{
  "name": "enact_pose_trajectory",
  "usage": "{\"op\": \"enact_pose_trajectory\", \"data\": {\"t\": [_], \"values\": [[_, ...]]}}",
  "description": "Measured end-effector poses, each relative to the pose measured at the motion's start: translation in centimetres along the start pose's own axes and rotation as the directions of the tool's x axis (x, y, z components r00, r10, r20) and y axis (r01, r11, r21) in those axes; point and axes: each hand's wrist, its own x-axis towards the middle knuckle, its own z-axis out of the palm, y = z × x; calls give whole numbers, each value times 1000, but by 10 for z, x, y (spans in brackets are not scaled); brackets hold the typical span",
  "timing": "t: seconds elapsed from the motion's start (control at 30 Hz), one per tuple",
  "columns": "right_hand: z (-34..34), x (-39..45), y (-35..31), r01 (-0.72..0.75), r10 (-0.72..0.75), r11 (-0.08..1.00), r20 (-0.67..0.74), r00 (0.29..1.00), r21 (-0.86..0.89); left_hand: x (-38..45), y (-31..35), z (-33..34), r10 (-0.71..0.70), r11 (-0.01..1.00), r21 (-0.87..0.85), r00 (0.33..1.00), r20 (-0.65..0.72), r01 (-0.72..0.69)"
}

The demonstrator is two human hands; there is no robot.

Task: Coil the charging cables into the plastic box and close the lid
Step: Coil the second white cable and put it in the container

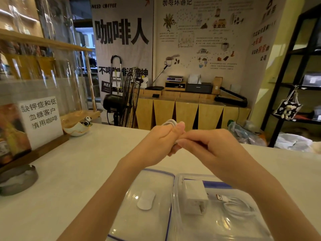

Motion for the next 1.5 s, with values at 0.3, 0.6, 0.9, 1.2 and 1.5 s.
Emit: {"op": "enact_pose_trajectory", "data": {"t": [0.3,0.6,0.9,1.2,1.5], "values": [[3,5,18,119,-90,990,-329,940,70,-2,9,-6,-61,885,-386,888,456,259],[31,9,22,66,-46,994,-233,971,82,-5,25,-4,-224,840,-424,929,296,338],[29,15,33,-39,3,997,-449,893,-70,-4,23,13,-41,990,-137,971,-235,8],[17,14,32,-181,295,947,-501,814,265,-5,12,20,71,940,342,972,-226,11],[13,14,31,-191,436,716,-217,873,671,-3,18,7,-38,960,-281,997,-65,18]]}}
